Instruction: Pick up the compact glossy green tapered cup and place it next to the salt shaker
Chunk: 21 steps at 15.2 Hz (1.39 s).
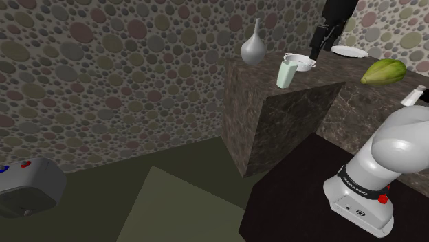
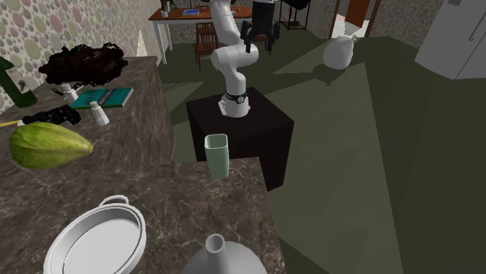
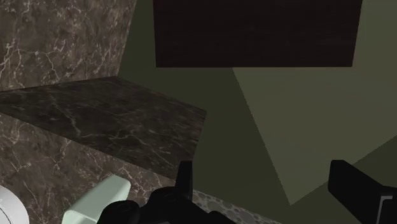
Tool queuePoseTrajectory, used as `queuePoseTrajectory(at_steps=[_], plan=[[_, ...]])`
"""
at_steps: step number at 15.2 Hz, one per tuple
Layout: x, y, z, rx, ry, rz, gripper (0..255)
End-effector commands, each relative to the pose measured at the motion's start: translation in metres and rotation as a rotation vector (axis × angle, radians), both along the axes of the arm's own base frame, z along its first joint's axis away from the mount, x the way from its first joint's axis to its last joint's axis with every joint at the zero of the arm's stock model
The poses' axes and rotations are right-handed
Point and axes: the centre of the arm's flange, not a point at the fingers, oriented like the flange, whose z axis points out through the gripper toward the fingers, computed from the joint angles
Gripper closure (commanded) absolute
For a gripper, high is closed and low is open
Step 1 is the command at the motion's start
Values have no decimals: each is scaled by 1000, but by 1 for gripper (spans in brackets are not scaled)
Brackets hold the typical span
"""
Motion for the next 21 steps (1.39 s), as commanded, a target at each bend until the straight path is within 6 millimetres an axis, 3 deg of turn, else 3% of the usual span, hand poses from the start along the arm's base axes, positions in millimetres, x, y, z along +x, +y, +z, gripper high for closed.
queuePoseTrajectory(at_steps=[1, 21], plan=[[0, 0, 0, 0, 0, 0, 0], [168, -187, -107, 57, 36, -1, 0]])
